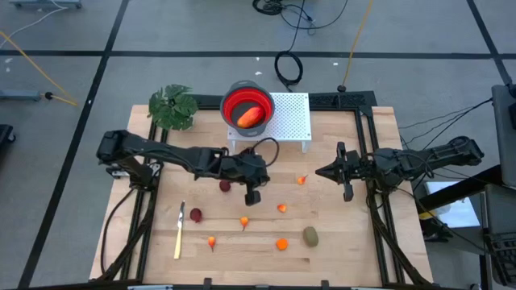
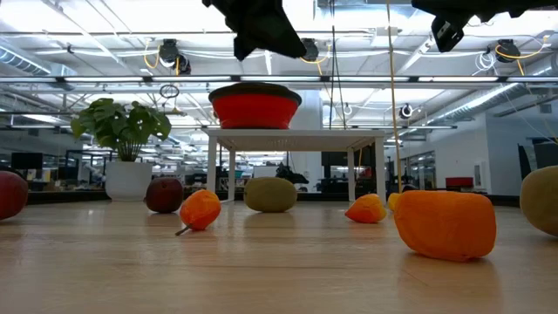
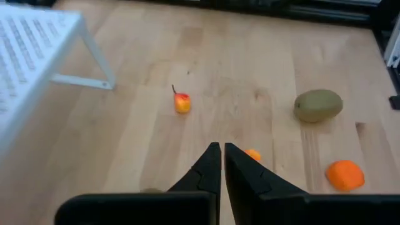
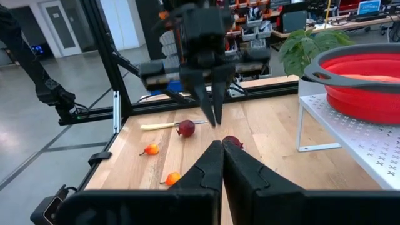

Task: Pick & Place Fruit
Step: Put the kiwi into the red strainer bowl on the shelf

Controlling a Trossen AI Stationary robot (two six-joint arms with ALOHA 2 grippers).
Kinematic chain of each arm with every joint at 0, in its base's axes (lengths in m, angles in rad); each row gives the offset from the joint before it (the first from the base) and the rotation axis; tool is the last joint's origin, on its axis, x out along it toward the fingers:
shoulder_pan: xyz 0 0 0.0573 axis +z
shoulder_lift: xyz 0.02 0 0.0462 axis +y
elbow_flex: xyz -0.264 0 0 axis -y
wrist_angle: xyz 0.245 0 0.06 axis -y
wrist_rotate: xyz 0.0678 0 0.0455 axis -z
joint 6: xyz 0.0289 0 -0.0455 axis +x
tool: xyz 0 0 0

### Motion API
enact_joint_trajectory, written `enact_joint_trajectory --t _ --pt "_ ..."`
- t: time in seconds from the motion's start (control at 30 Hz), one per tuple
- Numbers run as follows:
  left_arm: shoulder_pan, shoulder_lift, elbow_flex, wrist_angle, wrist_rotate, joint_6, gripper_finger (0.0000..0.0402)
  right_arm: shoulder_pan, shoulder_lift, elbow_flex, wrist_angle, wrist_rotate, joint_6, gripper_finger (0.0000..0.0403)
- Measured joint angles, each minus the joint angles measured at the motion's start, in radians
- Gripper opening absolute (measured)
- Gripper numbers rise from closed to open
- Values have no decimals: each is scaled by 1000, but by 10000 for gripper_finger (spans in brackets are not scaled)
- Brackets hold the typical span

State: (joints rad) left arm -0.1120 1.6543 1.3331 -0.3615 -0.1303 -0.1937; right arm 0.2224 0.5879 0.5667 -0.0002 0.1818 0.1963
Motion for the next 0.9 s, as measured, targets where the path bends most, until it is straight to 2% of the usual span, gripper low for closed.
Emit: enact_joint_trajectory --t 0.33,0.5,0.63,0.9 --pt "0 87 0 -50 -4 -89 60 0 5 0 -5 0 0 2" --pt "0 126 0 -86 -61 -179 93 0 5 0 -4 0 0 1" --pt "2 146 0 -104 -87 -263 125 0 5 0 -4 0 0 2" --pt "4 155 0 -114 -91 -340 210 0 5 0 -4 0 0 2"
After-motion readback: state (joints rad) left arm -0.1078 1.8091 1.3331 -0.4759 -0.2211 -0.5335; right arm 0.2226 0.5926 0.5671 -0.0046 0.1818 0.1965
